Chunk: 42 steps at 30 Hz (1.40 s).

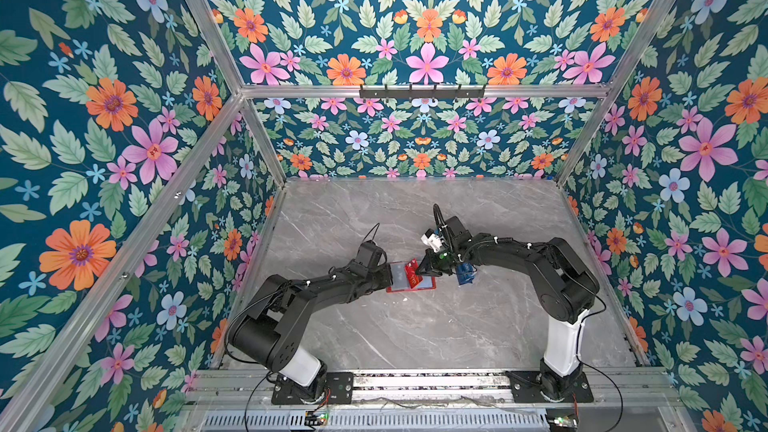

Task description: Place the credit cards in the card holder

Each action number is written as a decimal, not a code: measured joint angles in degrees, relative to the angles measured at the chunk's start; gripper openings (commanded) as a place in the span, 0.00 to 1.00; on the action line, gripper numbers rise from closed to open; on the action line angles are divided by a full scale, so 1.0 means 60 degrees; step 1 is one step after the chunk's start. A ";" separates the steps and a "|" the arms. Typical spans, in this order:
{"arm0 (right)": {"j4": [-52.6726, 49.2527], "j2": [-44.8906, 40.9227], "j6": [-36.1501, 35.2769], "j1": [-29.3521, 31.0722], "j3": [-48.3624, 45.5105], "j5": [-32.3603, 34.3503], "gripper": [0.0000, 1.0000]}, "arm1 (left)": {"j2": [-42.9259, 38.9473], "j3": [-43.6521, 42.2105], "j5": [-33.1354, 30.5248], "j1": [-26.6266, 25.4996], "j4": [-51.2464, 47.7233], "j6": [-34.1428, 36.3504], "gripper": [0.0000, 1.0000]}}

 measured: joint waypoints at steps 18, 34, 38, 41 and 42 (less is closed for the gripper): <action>0.0827 0.0277 0.0255 0.0000 -0.0106 -0.0044 0.00 | 0.0033 0.0033 -0.0215 -0.0124 -0.0076 0.0029 0.01; 0.1636 0.0364 0.0794 -0.0004 -0.0463 -0.0036 0.00 | 0.0058 0.0033 -0.0361 -0.0215 -0.0036 0.0029 0.00; 0.1916 0.0375 0.0998 -0.0004 -0.0627 -0.0004 0.00 | 0.0058 0.0033 -0.0364 -0.0222 -0.0033 0.0029 0.00; 0.2084 0.0375 0.1049 -0.0004 -0.0729 0.0040 0.00 | 0.0066 0.0036 -0.0364 -0.0222 -0.0033 0.0029 0.00; 0.2135 0.0375 0.1075 -0.0004 -0.0750 0.0040 0.00 | 0.0073 0.0040 -0.0364 -0.0229 -0.0029 0.0029 0.00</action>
